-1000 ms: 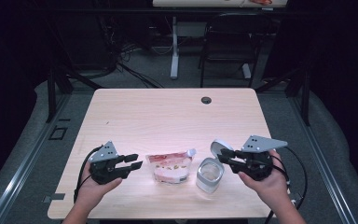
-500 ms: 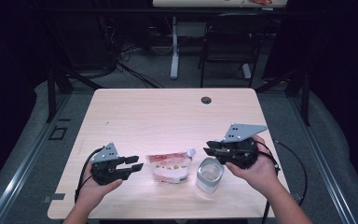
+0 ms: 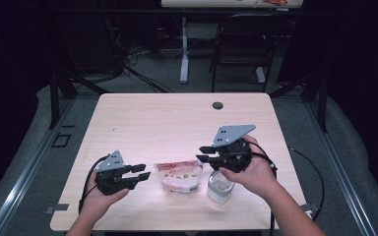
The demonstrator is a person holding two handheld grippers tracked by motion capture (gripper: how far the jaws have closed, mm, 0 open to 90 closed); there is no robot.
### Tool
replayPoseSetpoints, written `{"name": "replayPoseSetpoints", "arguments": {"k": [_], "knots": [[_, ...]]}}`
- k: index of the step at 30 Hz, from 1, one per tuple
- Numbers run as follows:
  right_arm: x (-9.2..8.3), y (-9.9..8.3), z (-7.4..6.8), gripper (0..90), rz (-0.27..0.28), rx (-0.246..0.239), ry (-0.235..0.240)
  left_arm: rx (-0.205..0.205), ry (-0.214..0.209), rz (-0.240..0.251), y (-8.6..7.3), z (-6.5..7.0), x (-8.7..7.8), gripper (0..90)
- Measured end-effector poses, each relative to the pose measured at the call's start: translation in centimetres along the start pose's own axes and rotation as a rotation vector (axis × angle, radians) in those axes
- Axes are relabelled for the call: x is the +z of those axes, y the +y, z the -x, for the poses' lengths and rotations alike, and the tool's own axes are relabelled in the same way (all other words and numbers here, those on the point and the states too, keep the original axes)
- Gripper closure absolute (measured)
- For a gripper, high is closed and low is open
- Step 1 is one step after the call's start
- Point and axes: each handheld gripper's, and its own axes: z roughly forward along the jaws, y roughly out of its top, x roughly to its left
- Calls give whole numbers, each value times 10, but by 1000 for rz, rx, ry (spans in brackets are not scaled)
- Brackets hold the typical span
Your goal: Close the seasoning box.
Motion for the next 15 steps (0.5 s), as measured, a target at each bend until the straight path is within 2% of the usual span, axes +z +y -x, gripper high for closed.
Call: {"name": "replayPoseSetpoints", "arguments": {"k": [15], "knots": [[22,12,-11,720,-3,-30,65,1,4,3,0,-1,-1,635]]}}
